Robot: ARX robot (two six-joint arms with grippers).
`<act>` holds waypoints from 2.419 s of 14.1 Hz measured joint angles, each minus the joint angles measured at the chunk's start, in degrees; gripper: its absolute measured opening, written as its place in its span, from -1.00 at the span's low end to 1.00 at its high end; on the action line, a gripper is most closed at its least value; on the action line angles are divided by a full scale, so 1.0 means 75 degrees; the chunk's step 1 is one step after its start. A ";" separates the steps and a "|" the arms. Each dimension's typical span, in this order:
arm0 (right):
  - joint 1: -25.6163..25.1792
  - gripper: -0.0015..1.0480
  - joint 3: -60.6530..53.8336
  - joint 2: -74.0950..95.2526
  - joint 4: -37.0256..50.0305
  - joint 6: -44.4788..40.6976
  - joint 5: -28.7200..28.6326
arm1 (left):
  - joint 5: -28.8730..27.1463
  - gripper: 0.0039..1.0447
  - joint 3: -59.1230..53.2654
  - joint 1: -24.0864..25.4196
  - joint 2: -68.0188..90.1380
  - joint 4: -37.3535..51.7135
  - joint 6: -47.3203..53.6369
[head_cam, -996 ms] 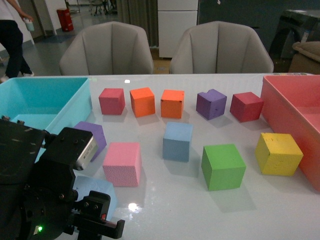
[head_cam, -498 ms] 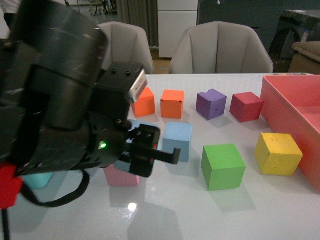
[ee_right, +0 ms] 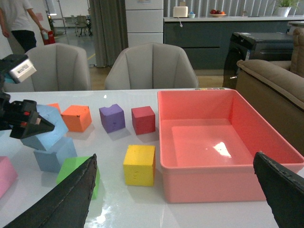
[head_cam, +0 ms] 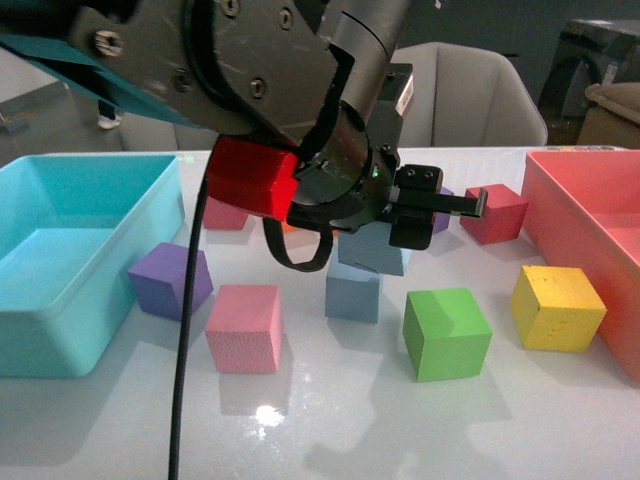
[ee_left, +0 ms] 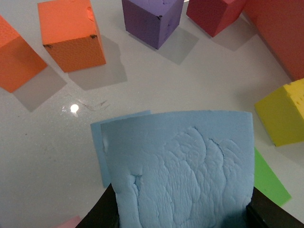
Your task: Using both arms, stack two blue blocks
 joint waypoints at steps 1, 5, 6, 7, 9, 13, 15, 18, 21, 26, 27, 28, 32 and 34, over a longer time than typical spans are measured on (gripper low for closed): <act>0.0000 0.88 0.0000 0.0000 0.0000 0.0000 0.0000 | -0.0070 -0.19 0.0353 0.0006 0.0347 -0.0189 -0.0096; 0.0000 0.88 0.0000 0.0000 0.0000 0.0000 0.0000 | -0.0423 -0.19 0.1003 0.0105 0.1075 -0.0542 -0.0495; 0.0000 0.88 0.0000 0.0000 0.0000 0.0000 0.0000 | -0.0490 -0.19 0.1113 0.0140 0.1087 -0.0568 -0.0574; 0.0000 0.88 0.0000 0.0000 0.0000 0.0000 0.0000 | -0.0522 -0.19 0.1192 0.0149 0.1090 -0.0554 -0.0653; 0.0000 0.88 0.0000 0.0000 0.0000 0.0000 0.0000 | -0.0638 -0.20 0.1384 0.0149 0.1239 -0.0650 -0.0694; 0.0000 0.88 0.0000 0.0000 0.0000 0.0000 0.0000 | -0.0868 -0.20 0.1425 0.0146 0.1378 -0.0615 -0.0621; 0.0000 0.88 0.0000 0.0000 0.0000 0.0000 0.0000 | -0.0892 -0.05 0.1454 0.0146 0.1387 -0.0673 -0.0536; 0.0000 0.88 0.0000 0.0000 0.0000 0.0000 0.0000 | -0.0941 0.78 0.1454 0.0143 0.1384 -0.0627 -0.0484; 0.0000 0.88 0.0000 0.0000 0.0003 0.0000 0.0000 | -0.0857 0.88 0.1349 0.0114 0.1151 -0.0358 -0.0484; 0.0000 0.88 0.0000 0.0000 0.0000 -0.0003 0.0000 | 0.0245 0.88 -0.1702 -0.0321 -0.2343 0.2291 0.0221; 0.0000 0.88 0.0000 0.0000 0.0000 0.0000 0.0000 | 0.0044 0.84 -0.2465 -0.0373 -0.2999 0.3075 0.0466; 0.0000 0.88 0.0000 0.0000 -0.0003 0.0000 0.0000 | -0.1993 0.53 -0.3844 -0.0274 -0.3928 0.5074 0.0758; 0.0000 0.88 0.0000 0.0000 0.0000 0.0000 0.0000 | -0.2655 -0.23 -0.6618 0.1032 -0.5884 0.6312 0.0921; 0.0000 0.88 0.0000 0.0000 0.0006 0.0000 0.0000 | -0.2264 -0.47 -0.7245 0.1279 -0.6251 0.6309 0.0924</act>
